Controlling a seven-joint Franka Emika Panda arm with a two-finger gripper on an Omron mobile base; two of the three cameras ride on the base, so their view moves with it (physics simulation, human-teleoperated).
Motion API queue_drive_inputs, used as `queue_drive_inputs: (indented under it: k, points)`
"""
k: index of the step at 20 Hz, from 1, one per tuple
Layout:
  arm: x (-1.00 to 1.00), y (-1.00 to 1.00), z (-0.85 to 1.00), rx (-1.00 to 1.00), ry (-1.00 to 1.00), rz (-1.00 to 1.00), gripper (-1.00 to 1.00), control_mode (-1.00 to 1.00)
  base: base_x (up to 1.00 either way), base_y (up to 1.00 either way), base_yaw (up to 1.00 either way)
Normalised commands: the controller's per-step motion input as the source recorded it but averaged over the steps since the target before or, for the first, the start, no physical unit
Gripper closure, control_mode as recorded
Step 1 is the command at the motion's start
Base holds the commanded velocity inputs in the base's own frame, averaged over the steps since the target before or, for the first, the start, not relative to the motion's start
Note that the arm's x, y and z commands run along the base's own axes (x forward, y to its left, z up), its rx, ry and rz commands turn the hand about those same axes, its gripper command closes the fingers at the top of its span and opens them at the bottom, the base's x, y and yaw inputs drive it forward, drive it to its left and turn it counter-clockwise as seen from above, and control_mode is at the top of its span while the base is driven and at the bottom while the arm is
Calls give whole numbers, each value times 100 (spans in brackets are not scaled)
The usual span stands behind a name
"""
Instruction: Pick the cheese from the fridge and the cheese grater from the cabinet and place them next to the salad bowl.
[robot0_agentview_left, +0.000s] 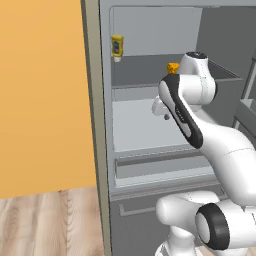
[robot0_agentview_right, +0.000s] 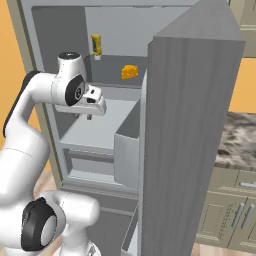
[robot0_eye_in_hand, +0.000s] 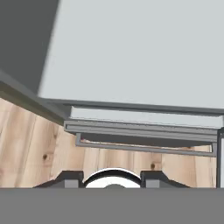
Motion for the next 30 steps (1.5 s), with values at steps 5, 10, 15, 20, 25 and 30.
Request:
queue_drive_inputs:
  k: [5, 10, 15, 20, 25, 30]
  points:
    - [2, -5, 0, 0, -23, 0, -100, -100, 0, 0, 0]
    - [0, -11, 28, 0, -26, 0, -100, -100, 0, 0, 0]
    - [0, -18, 48, 0, -15, -11, -100, -100, 0, 0, 0]
    - [1, -14, 63, 0, -10, -21, -100, -100, 0, 0, 0]
    - [10, -23, 42, 0, -2, -23, -100, -100, 0, 0, 0]
    - [14, -30, 24, 3, -6, -8, -100, -100, 0, 0, 0]
